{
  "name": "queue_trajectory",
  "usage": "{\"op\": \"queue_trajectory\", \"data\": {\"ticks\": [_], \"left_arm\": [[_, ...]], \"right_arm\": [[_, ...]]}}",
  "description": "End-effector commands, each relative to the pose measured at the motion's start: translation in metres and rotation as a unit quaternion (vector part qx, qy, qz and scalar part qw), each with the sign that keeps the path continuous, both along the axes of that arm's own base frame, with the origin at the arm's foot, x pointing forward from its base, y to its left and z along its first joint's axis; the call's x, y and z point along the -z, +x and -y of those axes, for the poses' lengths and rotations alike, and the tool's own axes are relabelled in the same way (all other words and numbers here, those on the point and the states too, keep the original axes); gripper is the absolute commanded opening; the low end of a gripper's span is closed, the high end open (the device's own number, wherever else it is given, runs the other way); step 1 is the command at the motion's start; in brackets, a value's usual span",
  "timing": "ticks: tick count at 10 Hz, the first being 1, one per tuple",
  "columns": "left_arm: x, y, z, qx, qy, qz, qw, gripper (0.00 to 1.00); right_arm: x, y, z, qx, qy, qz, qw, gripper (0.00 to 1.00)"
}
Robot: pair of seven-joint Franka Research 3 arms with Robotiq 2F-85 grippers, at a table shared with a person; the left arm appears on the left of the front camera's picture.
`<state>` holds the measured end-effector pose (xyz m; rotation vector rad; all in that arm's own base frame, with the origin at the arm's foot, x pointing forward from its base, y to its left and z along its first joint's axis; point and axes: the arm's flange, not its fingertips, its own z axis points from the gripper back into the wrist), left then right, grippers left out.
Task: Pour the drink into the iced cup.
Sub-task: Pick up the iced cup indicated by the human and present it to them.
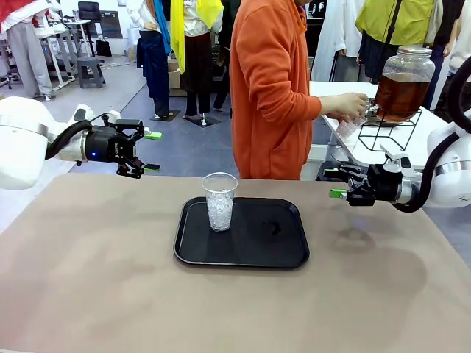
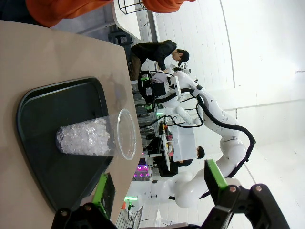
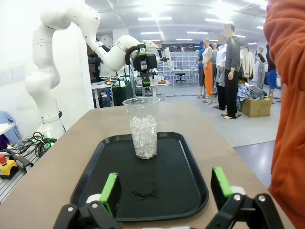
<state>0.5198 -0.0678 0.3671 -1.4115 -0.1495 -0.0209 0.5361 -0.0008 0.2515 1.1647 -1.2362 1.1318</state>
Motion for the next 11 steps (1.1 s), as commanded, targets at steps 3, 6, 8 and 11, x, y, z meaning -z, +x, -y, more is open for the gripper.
{"op": "queue_trajectory", "data": {"ticks": [3, 6, 8, 11], "left_arm": [[-0.0016, -0.0015, -0.0005, 0.0, 0.0, 0.002, 1.0, 1.0], [-0.0016, -0.0015, -0.0005, 0.0, 0.0, 0.002, 1.0, 1.0], [-0.0016, -0.0015, -0.0005, 0.0, 0.0, 0.002, 1.0, 1.0], [-0.0016, -0.0015, -0.0005, 0.0, 0.0, 0.002, 1.0, 1.0]], "right_arm": [[-0.0023, 0.0009, -0.0016, 0.001, 0.002, 0.002, 1.0, 1.0], [-0.0023, 0.0009, -0.0016, 0.001, 0.002, 0.002, 1.0, 1.0], [-0.0023, 0.0009, -0.0016, 0.001, 0.002, 0.002, 1.0, 1.0], [-0.0023, 0.0009, -0.0016, 0.001, 0.002, 0.002, 1.0, 1.0]]}}
